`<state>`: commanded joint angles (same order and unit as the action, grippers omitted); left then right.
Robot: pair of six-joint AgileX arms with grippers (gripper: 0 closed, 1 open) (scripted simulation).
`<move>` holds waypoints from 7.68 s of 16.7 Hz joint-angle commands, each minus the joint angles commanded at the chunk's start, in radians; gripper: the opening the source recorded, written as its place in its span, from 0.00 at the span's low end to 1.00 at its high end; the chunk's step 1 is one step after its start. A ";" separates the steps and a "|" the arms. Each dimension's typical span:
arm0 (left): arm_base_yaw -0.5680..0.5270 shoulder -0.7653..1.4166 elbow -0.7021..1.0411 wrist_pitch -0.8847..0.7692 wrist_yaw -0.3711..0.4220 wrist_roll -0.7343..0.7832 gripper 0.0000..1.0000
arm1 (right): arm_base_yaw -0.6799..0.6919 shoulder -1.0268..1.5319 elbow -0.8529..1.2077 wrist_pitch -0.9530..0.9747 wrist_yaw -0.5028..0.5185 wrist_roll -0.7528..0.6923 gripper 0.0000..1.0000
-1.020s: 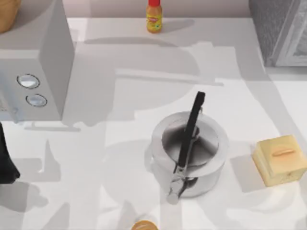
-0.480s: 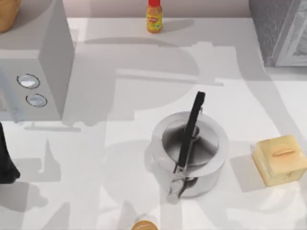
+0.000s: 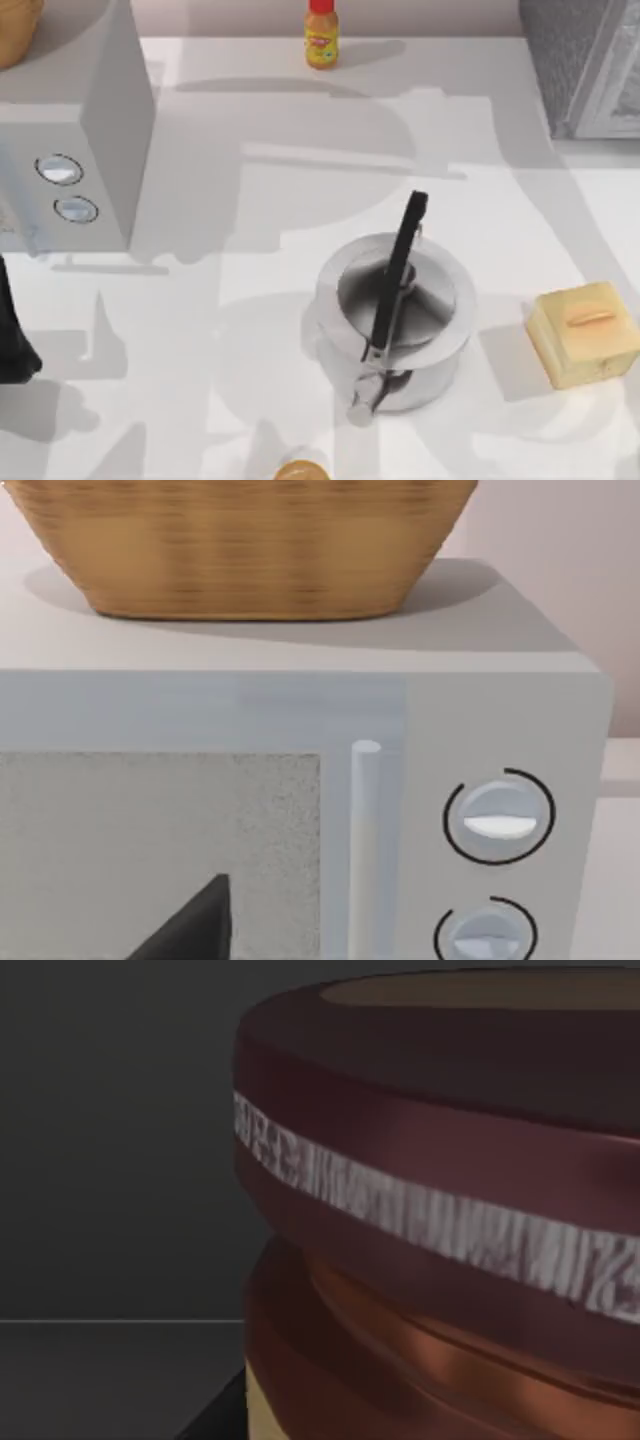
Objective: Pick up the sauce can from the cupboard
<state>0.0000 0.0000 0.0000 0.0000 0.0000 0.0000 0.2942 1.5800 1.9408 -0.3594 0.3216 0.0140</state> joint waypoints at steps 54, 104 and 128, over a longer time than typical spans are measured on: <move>0.000 0.000 0.000 0.000 0.000 0.000 1.00 | -0.291 -1.575 -1.941 0.357 -0.320 -0.012 0.00; 0.000 0.000 0.000 0.000 0.000 0.000 1.00 | 0.080 0.826 -0.786 1.629 -0.680 -0.005 0.00; 0.000 0.000 0.000 0.000 0.000 0.000 1.00 | 0.085 0.838 -0.784 1.621 -0.679 -0.004 1.00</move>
